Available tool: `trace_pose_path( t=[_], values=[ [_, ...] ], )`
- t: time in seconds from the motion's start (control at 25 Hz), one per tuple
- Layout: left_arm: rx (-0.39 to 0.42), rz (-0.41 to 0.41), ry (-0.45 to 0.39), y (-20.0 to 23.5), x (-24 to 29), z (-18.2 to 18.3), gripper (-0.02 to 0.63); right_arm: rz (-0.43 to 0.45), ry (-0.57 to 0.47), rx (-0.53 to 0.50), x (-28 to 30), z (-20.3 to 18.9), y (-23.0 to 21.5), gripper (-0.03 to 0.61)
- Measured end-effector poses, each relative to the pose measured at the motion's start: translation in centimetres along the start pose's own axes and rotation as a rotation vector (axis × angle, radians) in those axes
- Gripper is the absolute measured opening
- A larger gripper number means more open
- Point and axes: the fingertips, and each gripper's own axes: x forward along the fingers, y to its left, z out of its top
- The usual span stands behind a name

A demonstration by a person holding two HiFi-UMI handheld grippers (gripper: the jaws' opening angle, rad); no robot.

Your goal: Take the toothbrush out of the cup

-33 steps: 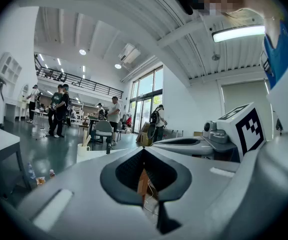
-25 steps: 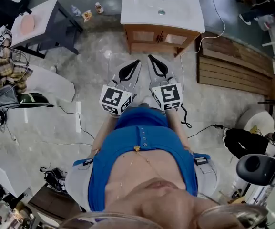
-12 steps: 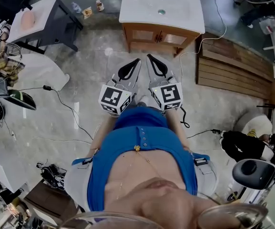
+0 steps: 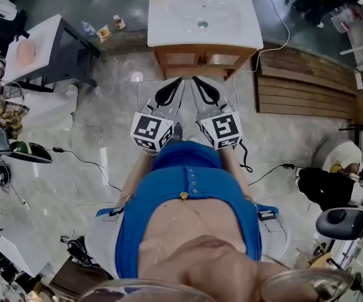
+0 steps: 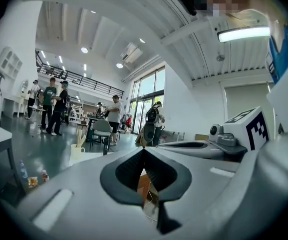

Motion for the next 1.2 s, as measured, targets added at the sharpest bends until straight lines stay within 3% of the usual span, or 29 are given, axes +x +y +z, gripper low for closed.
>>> trace_pose_path(
  t=[0.44,1.2],
  values=[
    [-0.011,-0.083,-0.002,6.0,5.3,2.0,0.002,-0.043,0.001,-0.015,7.8,1.3,-3.5,0.002],
    [-0.025,-0.138,0.031,13.1,6.9,2.3,0.002,-0.096,0.017,0.026,15.3,0.9,-3.9,0.002]
  ],
)
